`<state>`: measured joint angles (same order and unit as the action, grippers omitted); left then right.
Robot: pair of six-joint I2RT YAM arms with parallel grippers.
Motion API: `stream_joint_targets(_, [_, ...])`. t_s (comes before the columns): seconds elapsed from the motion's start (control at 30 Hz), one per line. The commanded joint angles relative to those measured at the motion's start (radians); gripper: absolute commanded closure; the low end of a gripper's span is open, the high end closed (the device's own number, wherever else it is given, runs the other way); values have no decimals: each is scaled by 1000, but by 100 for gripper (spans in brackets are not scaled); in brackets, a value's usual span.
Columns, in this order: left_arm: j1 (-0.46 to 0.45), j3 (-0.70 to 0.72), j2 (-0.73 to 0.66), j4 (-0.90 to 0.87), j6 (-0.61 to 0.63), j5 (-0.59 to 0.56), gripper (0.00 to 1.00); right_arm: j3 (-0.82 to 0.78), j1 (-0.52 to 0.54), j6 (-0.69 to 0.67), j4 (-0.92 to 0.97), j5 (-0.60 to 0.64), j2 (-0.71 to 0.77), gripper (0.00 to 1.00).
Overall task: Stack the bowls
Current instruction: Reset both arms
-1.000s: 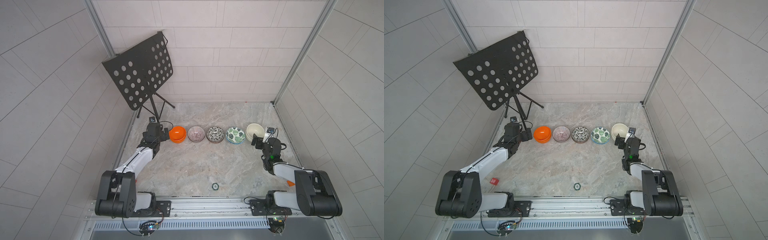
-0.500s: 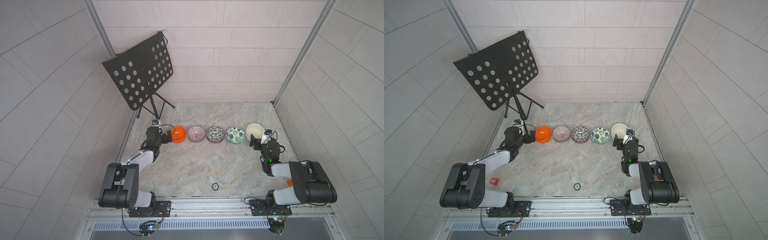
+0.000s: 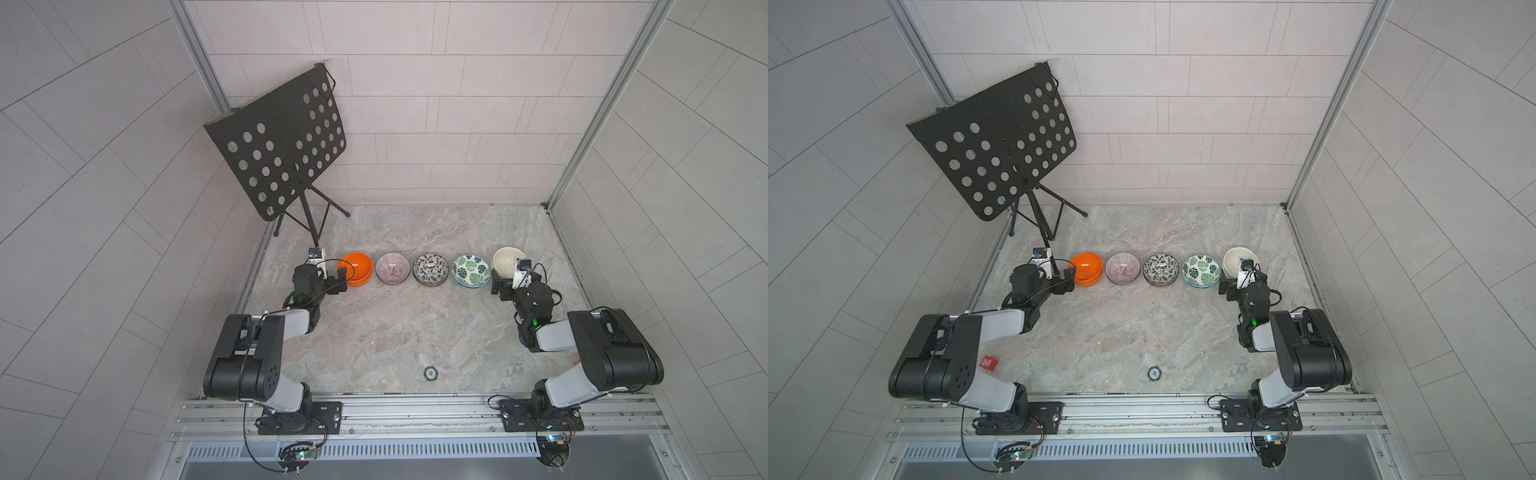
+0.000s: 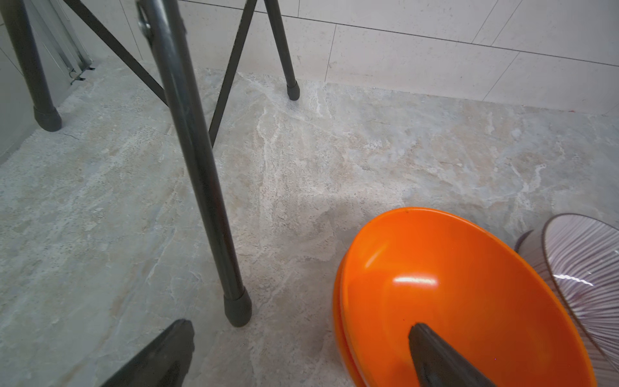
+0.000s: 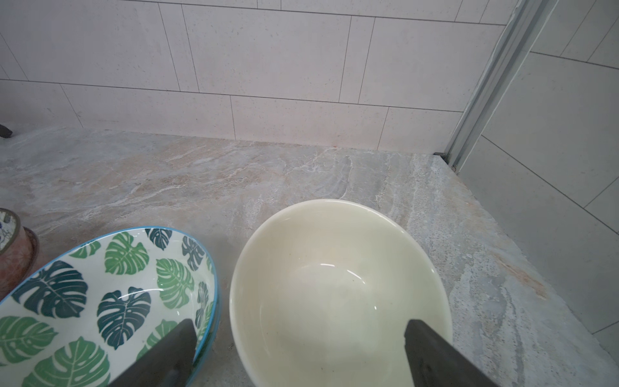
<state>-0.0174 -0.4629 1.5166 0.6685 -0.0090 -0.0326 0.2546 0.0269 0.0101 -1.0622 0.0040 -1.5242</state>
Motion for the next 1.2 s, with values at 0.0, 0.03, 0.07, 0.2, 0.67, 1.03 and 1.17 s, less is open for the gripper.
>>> stream_joint_targets(0.0, [8,21,13,74,3,11,0,25,5,-23,27,-27,3,0])
stream_joint_targets(0.03, [8,21,14,73,3,11,0,29,5,-23,35,-29,4,0])
stream_joint_targets(0.07, [8,21,14,73,3,10,0,32,5,-22,41,-28,3,0])
stream_joint_targets(0.2, [9,21,12,70,6,10,0,70,4,-11,111,-9,1,0])
stream_joint_targets(0.67, [-2,23,11,72,9,-8,0,121,-6,26,190,42,-7,0])
stream_joint_targets(1.03, [-7,23,12,74,13,-18,0,129,-13,31,207,41,-7,0])
stream_joint_targets(1.17, [-9,23,11,74,13,-21,0,129,-12,32,208,40,-8,0])
